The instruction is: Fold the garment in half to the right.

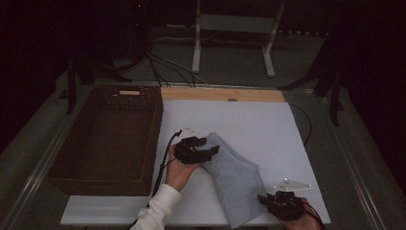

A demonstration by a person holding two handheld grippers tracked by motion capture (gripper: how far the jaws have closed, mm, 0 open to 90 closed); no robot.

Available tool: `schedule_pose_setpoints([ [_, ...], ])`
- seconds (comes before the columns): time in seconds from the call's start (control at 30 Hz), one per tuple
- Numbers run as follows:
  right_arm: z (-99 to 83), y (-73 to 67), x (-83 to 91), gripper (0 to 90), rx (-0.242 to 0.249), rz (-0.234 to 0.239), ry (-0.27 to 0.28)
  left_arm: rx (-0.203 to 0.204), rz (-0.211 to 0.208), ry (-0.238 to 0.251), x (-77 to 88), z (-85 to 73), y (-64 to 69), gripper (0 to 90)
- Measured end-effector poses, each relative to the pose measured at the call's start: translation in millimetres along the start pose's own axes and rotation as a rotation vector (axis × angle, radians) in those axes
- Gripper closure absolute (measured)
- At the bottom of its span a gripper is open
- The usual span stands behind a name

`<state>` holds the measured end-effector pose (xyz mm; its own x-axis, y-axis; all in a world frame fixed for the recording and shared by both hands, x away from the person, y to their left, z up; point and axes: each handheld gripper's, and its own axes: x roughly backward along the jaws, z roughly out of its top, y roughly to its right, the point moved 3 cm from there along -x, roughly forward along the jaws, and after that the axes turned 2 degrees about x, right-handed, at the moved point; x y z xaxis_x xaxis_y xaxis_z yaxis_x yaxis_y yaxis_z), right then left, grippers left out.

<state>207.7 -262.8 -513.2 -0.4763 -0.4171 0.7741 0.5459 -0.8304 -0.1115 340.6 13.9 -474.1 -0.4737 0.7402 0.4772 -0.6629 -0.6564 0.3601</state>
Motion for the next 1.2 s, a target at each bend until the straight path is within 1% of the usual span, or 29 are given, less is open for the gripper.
schedule_pose_setpoints([
  [0.17, 0.0, -0.2, 0.0, 78.2, 0.001, -0.001, 0.0, -0.007, -0.009, -0.008, 1.9, -5.7, 5.3, 40.4],
  [0.33, -0.1, -0.3, 0.0, 78.2, 0.002, -0.001, 0.0, -0.006, -0.014, -0.017, 3.9, -10.9, 6.3, 42.5],
  [0.47, -0.1, -0.3, 0.0, 78.2, 0.002, -0.001, 0.0, -0.007, -0.006, -0.028, 4.6, -16.0, 6.3, 42.4],
  [0.6, -0.1, -0.4, 0.0, 78.2, 0.002, -0.001, 0.001, -0.01, 0.01, -0.056, 3.9, -22.9, 5.1, 43.9],
  [0.7, -0.2, -0.3, 0.0, 78.2, 0.002, -0.001, 0.002, -0.011, 0.046, -0.083, 1.4, -29.2, 0.3, 45.1],
  [0.97, 0.0, -0.6, -0.1, 78.2, 0.003, -0.001, 0.002, 0.026, 0.114, -0.144, -9.8, -44.0, -16.0, 43.8],
  [1.1, 0.2, -1.3, 0.0, 78.2, 0.003, 0.0, 0.003, 0.017, 0.15, -0.162, -15.5, -47.3, -19.1, 41.1],
  [1.17, 0.3, -2.0, 0.2, 78.1, 0.003, 0.001, 0.004, 0.01, 0.176, -0.166, -17.5, -48.3, -20.7, 38.1],
  [1.2, 0.3, -2.5, 0.3, 78.1, 0.004, 0.001, 0.005, 0.008, 0.182, -0.172, -18.1, -48.7, -21.7, 36.5],
])
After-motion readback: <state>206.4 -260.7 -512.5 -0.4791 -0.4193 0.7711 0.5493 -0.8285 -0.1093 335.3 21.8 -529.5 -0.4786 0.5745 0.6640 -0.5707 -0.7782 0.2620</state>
